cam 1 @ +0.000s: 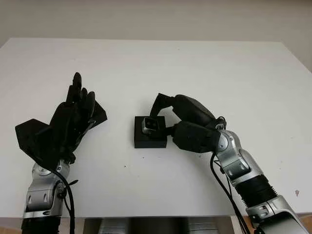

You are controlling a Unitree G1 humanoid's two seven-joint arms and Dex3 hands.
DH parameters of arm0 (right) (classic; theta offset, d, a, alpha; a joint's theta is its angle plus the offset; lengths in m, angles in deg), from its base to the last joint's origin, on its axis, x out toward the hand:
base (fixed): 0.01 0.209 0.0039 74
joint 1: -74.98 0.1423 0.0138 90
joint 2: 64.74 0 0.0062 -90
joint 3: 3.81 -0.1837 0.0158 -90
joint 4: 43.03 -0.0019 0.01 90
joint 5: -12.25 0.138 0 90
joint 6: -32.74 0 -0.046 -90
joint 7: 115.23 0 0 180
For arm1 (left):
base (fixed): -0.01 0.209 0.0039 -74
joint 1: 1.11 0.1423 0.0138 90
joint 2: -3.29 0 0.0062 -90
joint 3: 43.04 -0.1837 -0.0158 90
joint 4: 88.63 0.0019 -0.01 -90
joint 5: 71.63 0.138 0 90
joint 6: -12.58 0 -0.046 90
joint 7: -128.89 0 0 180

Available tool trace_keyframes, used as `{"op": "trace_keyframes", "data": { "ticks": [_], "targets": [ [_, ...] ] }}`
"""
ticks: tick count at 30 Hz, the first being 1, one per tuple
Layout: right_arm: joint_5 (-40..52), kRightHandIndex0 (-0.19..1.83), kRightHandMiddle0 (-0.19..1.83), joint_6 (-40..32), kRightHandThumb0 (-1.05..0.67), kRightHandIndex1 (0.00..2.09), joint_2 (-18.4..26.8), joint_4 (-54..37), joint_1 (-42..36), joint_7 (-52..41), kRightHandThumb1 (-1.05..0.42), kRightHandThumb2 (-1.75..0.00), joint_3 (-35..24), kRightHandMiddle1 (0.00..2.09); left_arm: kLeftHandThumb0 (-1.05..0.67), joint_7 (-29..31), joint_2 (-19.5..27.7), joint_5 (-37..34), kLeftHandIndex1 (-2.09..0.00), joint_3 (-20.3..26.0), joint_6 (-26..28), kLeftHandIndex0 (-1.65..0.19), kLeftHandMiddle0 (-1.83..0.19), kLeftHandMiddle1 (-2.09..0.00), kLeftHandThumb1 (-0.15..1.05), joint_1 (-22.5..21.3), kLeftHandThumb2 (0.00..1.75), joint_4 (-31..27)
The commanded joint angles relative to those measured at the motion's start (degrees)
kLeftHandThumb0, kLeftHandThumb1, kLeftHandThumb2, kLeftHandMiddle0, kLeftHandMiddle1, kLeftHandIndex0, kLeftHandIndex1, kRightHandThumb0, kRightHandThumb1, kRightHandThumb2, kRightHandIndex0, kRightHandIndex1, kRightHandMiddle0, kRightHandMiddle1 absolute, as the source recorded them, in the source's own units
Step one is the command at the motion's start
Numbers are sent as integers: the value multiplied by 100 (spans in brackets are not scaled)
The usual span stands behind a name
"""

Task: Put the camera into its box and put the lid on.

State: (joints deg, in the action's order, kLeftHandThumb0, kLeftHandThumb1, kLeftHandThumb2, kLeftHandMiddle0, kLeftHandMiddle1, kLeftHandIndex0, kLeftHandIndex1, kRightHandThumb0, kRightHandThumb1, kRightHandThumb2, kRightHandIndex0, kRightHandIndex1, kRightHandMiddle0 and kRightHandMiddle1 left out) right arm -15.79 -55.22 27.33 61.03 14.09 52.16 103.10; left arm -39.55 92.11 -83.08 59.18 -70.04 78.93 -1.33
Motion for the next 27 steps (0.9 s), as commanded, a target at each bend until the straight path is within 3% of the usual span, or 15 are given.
{"op": "trace_keyframes", "data": {
  "ticks": [1,3,8,11,21,27],
  "targets": [
    [5,24,38,79,-44,69,77,73,24,-125,-95,-6,80,161,-79,6,49,-15,0,22,49,19,19,0,105,4,51,-113],
    [34,22,35,83,-49,70,109,79,43,-256,-94,-5,84,151,-79,13,55,4,0,17,29,19,19,0,105,7,51,-112],
    [-20,10,27,-18,-62,65,157,0,80,-462,-91,-5,109,99,-77,19,43,15,0,13,-28,19,19,0,105,18,52,-99],
    [21,8,27,-6,-61,63,150,-40,68,-500,-91,-5,75,92,-77,14,35,10,0,13,-15,19,19,0,105,36,52,-120],
    [23,11,35,79,-54,58,137,-75,58,-348,-93,-6,14,97,-78,-8,3,21,0,-3,-44,19,19,0,105,28,52,-99],
    [21,23,38,269,-46,67,80,-23,17,33,-97,-6,-28,141,-78,-17,-17,31,0,-18,-68,19,19,0,105,28,52,-87]
  ]
}}
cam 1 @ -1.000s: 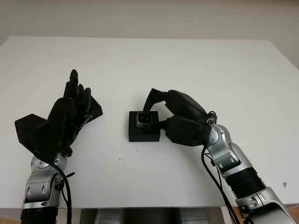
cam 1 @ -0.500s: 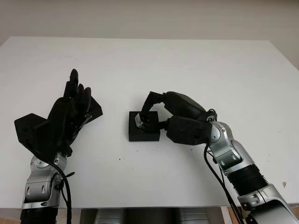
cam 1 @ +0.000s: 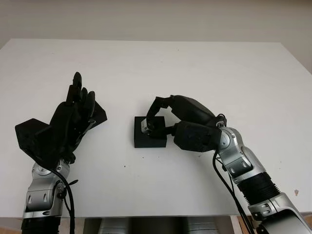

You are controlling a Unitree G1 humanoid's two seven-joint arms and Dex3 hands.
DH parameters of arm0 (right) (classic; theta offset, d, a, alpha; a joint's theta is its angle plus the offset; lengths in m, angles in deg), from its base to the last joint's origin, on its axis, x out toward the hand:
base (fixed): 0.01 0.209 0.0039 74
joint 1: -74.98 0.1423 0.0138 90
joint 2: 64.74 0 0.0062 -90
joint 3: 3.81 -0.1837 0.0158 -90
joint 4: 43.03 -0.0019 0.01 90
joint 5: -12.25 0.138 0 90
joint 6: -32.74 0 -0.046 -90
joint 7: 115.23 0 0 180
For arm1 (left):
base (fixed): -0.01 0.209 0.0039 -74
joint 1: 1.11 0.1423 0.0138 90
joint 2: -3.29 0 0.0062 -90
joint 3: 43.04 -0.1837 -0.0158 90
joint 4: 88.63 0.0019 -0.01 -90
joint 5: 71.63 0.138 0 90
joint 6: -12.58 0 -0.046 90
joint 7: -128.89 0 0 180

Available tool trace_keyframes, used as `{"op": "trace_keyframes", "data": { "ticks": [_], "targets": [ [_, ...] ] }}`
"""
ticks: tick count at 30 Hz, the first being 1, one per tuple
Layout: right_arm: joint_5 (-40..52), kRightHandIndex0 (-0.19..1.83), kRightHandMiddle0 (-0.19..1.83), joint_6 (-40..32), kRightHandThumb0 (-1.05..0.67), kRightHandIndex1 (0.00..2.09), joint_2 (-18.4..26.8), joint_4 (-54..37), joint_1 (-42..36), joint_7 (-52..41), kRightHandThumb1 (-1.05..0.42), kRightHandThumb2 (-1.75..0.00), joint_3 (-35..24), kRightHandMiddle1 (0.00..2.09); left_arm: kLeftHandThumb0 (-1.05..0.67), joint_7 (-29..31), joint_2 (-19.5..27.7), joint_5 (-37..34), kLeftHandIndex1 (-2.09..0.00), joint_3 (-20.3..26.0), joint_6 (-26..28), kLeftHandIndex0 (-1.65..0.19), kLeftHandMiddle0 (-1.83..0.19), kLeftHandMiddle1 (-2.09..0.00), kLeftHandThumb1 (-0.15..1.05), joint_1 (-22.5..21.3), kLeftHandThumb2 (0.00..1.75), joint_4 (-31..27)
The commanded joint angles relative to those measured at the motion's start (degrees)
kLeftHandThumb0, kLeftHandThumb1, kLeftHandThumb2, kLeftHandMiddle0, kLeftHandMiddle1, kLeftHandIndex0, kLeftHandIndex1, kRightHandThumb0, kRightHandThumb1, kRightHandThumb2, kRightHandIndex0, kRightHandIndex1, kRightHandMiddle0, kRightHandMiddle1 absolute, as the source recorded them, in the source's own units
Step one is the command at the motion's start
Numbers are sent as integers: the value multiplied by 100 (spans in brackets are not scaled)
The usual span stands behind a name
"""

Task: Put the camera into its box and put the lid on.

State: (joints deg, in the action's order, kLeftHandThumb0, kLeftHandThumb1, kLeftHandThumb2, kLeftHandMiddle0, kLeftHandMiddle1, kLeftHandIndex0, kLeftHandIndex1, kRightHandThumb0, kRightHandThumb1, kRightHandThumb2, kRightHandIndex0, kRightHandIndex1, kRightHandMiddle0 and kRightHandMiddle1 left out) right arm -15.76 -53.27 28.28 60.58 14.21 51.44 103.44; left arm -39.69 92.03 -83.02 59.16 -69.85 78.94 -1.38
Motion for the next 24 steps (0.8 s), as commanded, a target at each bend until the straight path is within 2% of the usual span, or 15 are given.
{"op": "trace_keyframes", "data": {
  "ticks": [1,8,13,24],
  "targets": [
    [9,24,38,94,-47,73,-12,33,5,138,-100,-6,-56,150,-78,-16,-16,35,0,-17,-104,19,19,0,105,25,52,-75],
    [-257,27,40,771,-44,96,121,226,5,531,-104,-6,62,159,-77,-36,-28,29,0,-26,-115,19,19,0,105,22,52,-62],
    [-498,24,40,1198,-43,102,186,358,25,846,-104,-5,105,166,-77,-43,-31,28,0,-27,-122,19,19,0,105,10,52,-31],
    [-550,17,35,1370,-44,110,201,381,76,993,-104,-6,39,169,-77,-58,-67,52,0,-32,-130,19,19,0,105,30,52,-67]
  ]
}}
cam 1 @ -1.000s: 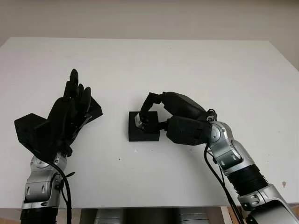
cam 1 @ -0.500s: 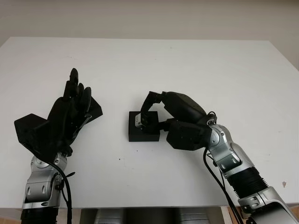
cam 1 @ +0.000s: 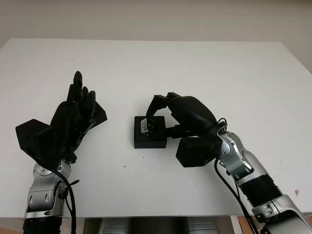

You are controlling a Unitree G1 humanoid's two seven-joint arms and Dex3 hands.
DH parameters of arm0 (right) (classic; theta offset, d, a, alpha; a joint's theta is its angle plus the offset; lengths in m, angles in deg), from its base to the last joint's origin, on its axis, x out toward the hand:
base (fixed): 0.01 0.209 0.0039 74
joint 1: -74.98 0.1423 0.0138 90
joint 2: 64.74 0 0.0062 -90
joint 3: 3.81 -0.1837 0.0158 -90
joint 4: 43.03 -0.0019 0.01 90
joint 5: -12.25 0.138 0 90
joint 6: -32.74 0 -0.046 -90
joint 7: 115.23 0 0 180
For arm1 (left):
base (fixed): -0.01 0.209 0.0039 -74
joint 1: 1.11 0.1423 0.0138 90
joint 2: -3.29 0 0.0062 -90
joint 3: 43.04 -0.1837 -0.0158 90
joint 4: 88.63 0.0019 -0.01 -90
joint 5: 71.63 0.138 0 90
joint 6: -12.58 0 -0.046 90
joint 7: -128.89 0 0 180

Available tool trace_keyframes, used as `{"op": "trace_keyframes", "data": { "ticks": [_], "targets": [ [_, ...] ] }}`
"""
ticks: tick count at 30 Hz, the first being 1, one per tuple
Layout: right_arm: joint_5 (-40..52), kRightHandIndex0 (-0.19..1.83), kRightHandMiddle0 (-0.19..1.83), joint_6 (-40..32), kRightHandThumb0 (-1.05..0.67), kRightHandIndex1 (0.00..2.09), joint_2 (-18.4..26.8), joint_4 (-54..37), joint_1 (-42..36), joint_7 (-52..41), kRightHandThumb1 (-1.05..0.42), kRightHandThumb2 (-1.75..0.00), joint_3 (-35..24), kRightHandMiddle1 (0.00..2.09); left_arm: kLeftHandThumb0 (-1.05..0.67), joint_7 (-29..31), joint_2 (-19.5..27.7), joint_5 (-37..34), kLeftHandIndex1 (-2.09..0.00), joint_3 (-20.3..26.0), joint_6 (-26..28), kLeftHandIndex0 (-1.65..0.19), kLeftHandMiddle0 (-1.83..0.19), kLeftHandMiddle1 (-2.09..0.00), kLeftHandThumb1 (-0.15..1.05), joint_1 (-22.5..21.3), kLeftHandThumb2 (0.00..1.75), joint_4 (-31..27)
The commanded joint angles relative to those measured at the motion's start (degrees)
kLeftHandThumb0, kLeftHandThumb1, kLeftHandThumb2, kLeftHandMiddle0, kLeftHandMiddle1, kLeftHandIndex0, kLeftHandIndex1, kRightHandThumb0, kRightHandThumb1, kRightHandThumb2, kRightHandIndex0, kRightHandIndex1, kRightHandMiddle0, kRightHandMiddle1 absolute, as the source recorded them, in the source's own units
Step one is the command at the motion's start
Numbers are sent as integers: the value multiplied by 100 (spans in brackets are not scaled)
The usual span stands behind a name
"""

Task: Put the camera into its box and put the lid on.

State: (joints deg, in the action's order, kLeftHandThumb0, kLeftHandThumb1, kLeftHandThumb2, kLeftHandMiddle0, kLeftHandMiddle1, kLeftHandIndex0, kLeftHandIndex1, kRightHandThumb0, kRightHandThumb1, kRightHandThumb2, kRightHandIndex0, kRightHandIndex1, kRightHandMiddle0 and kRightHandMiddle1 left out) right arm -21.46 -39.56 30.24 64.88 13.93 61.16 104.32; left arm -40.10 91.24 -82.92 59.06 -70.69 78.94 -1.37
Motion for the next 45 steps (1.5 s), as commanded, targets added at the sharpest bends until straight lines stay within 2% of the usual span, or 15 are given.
{"op": "trace_keyframes", "data": {
  "ticks": [1,14,20,25,34,41,45],
  "targets": [
    [40,17,34,-11,-44,111,6,-61,122,10,-105,-6,-68,169,-77,-16,12,48,0,-24,-51,19,19,0,105,32,52,-67],
    [87,26,34,-82,-41,113,111,-277,431,-80,-105,-7,-250,174,-77,17,-44,6,0,-28,-96,19,19,0,105,21,52,-46],
    [247,31,34,-229,-41,117,109,-492,515,-270,-104,-6,-363,165,-78,29,-36,18,0,-38,-109,19,19,0,105,-14,51,-7],
    [383,32,34,-605,-40,120,102,-806,557,-633,-104,-6,-448,164,-78,47,-35,22,0,-45,-155,19,19,0,105,-36,50,29],
    [215,22,38,-1659,-40,123,164,-1461,630,-1553,-105,-7,-312,190,-77,22,-51,32,0,-84,-163,19,19,0,105,-67,50,42],
    [-93,33,41,-1929,-40,104,268,-1634,747,-2087,-104,-6,-81,192,-78,4,-46,26,0,-110,-112,19,19,0,105,-62,50,12],
    [-237,38,40,-2115,-40,96,252,-1686,767,-2330,-103,-5,62,183,-79,8,-54,19,0,-118,-107,19,19,0,105,-75,49,32]
  ]
}}
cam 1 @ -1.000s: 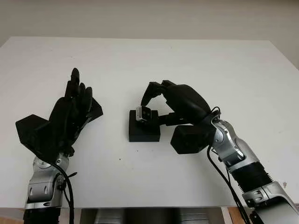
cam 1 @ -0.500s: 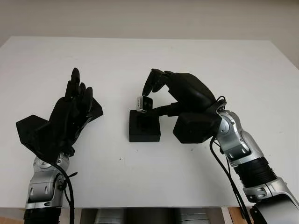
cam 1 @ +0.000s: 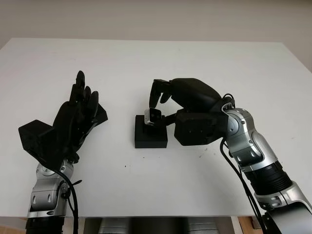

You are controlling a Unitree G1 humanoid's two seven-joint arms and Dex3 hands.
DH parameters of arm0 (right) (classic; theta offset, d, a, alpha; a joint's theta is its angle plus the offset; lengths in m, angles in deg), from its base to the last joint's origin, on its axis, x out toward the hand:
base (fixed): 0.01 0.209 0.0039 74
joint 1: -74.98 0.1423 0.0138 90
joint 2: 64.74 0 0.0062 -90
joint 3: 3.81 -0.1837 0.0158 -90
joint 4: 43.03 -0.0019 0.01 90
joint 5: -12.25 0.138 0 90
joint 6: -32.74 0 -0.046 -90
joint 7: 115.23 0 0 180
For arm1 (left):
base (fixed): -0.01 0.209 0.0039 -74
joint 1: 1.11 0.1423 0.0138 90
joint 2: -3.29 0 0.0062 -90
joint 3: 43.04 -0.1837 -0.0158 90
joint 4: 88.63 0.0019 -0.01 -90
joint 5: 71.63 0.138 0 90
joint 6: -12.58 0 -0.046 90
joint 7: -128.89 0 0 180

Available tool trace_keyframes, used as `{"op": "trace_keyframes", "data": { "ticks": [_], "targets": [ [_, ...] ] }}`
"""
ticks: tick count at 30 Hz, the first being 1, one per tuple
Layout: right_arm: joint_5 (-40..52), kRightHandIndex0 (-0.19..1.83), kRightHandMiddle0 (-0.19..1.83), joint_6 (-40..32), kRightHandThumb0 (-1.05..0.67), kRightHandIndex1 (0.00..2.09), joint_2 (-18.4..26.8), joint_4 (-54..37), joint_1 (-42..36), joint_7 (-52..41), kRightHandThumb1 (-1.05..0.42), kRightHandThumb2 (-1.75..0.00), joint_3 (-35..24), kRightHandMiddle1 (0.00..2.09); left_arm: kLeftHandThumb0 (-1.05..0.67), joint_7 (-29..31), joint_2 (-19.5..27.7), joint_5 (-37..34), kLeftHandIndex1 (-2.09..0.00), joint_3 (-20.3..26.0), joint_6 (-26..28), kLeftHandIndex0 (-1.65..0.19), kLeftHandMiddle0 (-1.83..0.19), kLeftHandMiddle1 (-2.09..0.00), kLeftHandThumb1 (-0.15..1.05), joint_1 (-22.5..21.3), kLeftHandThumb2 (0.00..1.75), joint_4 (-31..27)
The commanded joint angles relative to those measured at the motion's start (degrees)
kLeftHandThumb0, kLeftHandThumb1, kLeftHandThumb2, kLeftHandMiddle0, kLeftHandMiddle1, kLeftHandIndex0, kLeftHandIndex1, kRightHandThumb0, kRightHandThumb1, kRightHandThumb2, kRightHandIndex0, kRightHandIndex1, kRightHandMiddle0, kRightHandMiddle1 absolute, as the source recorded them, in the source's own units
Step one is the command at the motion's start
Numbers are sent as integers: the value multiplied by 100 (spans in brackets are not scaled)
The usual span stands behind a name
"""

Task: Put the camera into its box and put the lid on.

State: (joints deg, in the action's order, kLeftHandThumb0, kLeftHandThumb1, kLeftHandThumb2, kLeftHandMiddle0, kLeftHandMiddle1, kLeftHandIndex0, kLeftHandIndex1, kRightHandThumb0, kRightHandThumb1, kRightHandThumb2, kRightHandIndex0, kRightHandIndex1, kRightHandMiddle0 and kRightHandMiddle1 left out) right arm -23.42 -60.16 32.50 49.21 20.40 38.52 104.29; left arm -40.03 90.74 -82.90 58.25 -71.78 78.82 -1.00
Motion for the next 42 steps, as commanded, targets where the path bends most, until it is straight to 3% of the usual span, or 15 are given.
{"op": "trace_keyframes", "data": {
  "ticks": [1,3,6,8,15,22,25,33,42],
  "targets": [
    [-71,38,39,-86,-40,96,36,-132,129,-160,-103,-5,115,182,-79,-4,-1,29,0,-43,5,19,19,0,105,-64,49,-2],
    [-114,38,38,-76,-40,95,57,-128,139,-244,-103,-5,173,181,-79,-9,1,42,0,-53,7,19,19,0,105,-69,50,6],
    [-250,40,34,90,-42,91,109,-61,167,-229,-103,-5,300,133,-79,-1,6,25,0,-55,24,19,19,0,105,-58,50,-9],
    [-292,40,36,197,-42,91,108,4,165,-158,-103,-5,335,122,-80,-18,6,33,0,-61,40,19,19,0,105,-51,50,-32],
    [-437,34,35,345,-42,118,112,222,171,-57,-101,-5,417,137,-81,-36,-16,2,0,-56,66,19,19,0,105,-31,50,-51],
    [-617,35,36,354,-40,120,142,368,209,-77,-103,-6,525,142,-81,-29,-42,-61,0,-39,110,19,19,0,105,-10,49,-83],
    [-694,35,40,383,-40,127,167,417,219,-53,-104,-6,542,154,-79,-5,-59,-81,0,-32,24,19,19,0,105,4,49,-66],
    [-804,37,42,382,-40,122,257,520,284,-62,-104,-8,539,198,-80,-20,-71,-125,0,-40,166,19,19,0,105,37,49,-147],
    [-975,42,37,357,-41,109,365,298,347,-241,-105,-8,503,209,-79,-94,-142,-46,0,-89,124,19,19,0,105,44,50,-144]
  ]
}}
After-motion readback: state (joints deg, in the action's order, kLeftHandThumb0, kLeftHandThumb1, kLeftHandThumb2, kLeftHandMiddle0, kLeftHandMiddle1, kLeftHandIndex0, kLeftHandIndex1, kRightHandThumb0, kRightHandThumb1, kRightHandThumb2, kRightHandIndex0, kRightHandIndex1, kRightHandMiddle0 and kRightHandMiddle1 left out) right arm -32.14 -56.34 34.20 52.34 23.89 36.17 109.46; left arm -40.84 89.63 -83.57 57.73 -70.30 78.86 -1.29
